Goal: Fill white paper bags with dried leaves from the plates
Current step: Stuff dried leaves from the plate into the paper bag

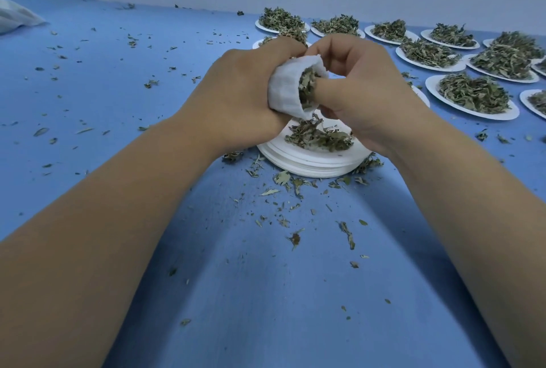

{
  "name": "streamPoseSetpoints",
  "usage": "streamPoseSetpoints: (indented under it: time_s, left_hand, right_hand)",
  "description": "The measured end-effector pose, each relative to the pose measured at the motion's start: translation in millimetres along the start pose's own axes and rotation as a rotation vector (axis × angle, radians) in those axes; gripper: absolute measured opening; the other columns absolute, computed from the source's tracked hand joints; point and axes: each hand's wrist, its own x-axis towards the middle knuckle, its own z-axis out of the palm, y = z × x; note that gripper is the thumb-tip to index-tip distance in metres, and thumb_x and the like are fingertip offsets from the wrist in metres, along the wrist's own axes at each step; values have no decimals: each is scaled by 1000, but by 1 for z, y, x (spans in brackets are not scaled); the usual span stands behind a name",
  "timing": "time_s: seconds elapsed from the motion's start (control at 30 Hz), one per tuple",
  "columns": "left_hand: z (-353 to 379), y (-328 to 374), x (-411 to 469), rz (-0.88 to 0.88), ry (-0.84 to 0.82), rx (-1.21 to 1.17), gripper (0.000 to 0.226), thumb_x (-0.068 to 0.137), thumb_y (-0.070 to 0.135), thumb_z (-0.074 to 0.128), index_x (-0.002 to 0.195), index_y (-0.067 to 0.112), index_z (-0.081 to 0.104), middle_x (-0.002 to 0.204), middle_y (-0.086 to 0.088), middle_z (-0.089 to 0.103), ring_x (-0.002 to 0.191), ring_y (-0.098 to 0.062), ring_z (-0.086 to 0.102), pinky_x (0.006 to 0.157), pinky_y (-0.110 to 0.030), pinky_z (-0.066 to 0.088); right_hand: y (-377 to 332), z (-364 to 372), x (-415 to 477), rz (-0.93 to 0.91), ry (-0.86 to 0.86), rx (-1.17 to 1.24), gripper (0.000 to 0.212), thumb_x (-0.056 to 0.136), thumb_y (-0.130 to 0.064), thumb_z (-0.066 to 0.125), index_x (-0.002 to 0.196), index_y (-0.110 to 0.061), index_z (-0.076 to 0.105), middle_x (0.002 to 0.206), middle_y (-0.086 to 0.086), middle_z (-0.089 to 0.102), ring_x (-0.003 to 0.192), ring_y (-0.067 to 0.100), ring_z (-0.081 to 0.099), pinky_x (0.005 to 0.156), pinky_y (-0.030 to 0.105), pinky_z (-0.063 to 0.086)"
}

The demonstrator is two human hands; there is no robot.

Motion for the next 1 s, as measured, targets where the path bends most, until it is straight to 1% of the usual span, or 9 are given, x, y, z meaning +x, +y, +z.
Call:
streamPoseSetpoints:
  time_s: [0.2,0.33,0.5,0.67,0.73,0.8,0.9,0.93,1.0]
  left_hand:
    - [-1,8,2,3,39,49,37,71,31,67,106,21,60,76,6,62,70,-24,60,62,-45,51]
    - [0,5,3,-18,58,87,22,69,30,67,84,25,52,65,8,48,62,-19,48,55,-36,41]
    - [-2,-7,5,-110,105,157,16,71,27,61,82,22,50,63,7,46,62,-24,47,55,-38,43]
    - [-8,-14,3,-210,68,219,15,66,25,48,80,24,43,64,5,45,64,-29,47,55,-35,40]
    - [-11,-16,2,-259,74,214,18,63,26,45,81,24,44,65,5,46,65,-29,47,55,-33,37]
    - [-11,-17,3,-312,65,191,16,62,24,47,77,22,42,66,3,46,62,-25,45,53,-32,35]
    - [-5,-20,3,-370,13,145,18,68,21,55,70,24,37,66,5,48,60,-11,44,52,-29,33]
    - [-2,-22,2,-371,-19,140,20,70,22,57,69,26,38,67,6,49,61,-7,44,52,-28,33]
    - [5,-24,2,-362,-78,143,25,74,24,62,68,28,38,69,7,50,63,-4,44,53,-27,31]
  right_hand:
    - [-6,5,3,-35,115,-197,20,78,-7,62,82,-25,55,77,-3,58,63,9,48,56,22,43]
    - [-8,6,0,9,32,-31,18,79,-3,58,89,-18,57,75,3,61,53,15,50,50,26,44]
    - [-3,-6,0,-2,-17,30,25,86,-4,76,103,-15,63,90,-1,74,68,17,66,55,27,48]
    - [3,-19,0,-104,6,-359,20,90,-9,67,98,-27,68,101,-14,73,80,3,66,67,10,45]
    - [2,-24,-4,-69,-126,-485,12,92,-34,70,104,-36,70,104,-26,69,93,-13,61,70,2,41]
    - [2,-22,-8,-29,-305,-645,35,90,-61,63,122,-46,62,120,-32,60,106,-19,50,80,6,39]
    - [10,-5,-10,-68,-503,-868,60,95,-66,48,145,-33,48,146,-13,47,134,5,40,110,29,35]
    - [13,-1,-9,-64,-514,-874,59,97,-62,46,144,-27,50,143,-8,49,133,11,42,111,31,35]
    - [17,1,-7,-78,-441,-856,45,100,-52,51,132,-22,59,120,-6,59,114,14,53,96,26,42]
